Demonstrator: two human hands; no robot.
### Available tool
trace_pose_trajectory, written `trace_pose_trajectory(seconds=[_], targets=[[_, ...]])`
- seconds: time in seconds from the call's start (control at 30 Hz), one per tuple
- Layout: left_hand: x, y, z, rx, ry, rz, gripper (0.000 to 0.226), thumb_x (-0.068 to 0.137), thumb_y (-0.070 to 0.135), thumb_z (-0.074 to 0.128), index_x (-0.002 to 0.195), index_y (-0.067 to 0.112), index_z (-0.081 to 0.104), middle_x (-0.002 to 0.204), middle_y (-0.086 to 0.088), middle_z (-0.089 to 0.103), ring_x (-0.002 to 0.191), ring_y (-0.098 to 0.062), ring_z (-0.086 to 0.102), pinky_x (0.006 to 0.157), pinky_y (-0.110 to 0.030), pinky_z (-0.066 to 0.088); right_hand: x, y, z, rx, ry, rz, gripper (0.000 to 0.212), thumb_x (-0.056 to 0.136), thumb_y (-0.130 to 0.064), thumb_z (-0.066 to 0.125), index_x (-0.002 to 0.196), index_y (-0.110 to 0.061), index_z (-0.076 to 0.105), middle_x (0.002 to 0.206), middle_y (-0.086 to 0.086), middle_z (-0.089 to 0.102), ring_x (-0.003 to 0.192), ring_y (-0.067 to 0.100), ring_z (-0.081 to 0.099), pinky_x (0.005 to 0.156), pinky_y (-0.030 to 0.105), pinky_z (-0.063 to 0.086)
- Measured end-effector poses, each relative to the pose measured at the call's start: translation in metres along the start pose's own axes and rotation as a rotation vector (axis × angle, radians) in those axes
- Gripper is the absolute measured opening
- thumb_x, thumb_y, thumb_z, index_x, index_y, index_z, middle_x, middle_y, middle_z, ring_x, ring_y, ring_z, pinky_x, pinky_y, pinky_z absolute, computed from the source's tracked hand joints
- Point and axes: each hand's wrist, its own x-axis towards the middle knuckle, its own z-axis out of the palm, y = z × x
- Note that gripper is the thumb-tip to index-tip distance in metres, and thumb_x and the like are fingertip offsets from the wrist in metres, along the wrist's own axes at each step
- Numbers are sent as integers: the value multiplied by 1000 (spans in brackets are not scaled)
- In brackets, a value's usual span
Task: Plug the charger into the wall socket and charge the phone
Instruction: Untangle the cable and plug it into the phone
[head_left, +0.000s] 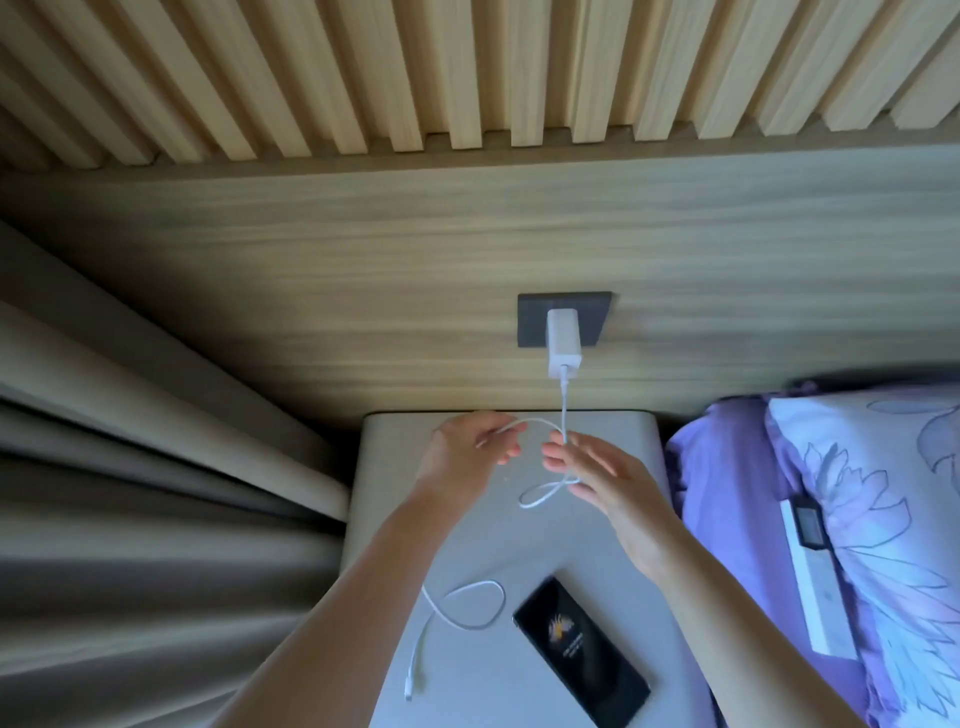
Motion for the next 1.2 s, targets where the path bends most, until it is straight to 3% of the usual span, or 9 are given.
trace_pose_trajectory(seconds=[0.13,0.23,0.33,0.47,0.67,0.77,0.9,1.03,1.2], targets=[[-16,-30,-6,105,122,-76,37,83,5,63,120,13,63,116,-8,65,104,-9,57,95,-25,42,-26,23,16,128,67,9,15,88,-26,62,81,-26,75,77,-5,76,79,10,72,76,29,50],[-37,-35,2,334,211,146,53,75,11,56,128,10,58,135,-13,54,128,-28,45,109,-39,34,-31,32,26,284,183,66,11,87,-27,62,79,-23,70,72,-3,75,67,12,72,62,25,51],[-54,-28,15,249,68,168,45,81,20,50,125,14,60,134,-5,57,125,-17,48,107,-27,35,-37,34,32,566,142,133,11,87,-18,60,84,-14,70,82,4,76,82,22,75,58,30,58],[-64,-23,18,2,-116,-104,16,87,42,58,85,33,72,86,12,69,84,-6,61,67,-13,41,-45,39,33,743,137,260,22,88,-2,53,71,-5,66,72,8,75,79,21,75,55,29,59],[-86,-45,14,-110,-51,-167,36,87,5,58,121,18,55,92,-5,66,79,-22,64,75,-29,51,-56,56,38,127,138,424,27,90,-6,55,115,-16,53,78,2,69,71,11,64,51,21,48],[-95,-58,11,-351,-56,-272,36,83,-5,60,115,10,54,77,-5,65,65,-14,64,63,-23,54,-65,72,39,20,198,443,19,84,-4,61,102,1,56,73,5,63,51,10,53,43,16,36],[-106,-71,12,-464,-70,-290,22,82,-2,60,93,15,68,74,-3,68,72,-14,67,78,-29,56,-84,92,50,-49,173,406,15,85,-10,58,94,-21,54,74,4,67,52,12,59,45,19,41],[-109,-80,9,-772,-20,-276,26,89,-3,51,105,11,65,82,-3,72,81,-18,70,79,-29,58,-105,101,65,-248,34,259,9,92,-24,54,87,-25,61,77,-3,67,61,5,65,57,18,49],[-120,-88,3,-111,-215,-181,69,78,-23,34,132,16,53,134,0,53,93,2,56,79,-16,45,-130,74,65,-158,-110,5,24,93,-15,55,75,-24,68,57,-3,67,50,6,59,53,13,42]])
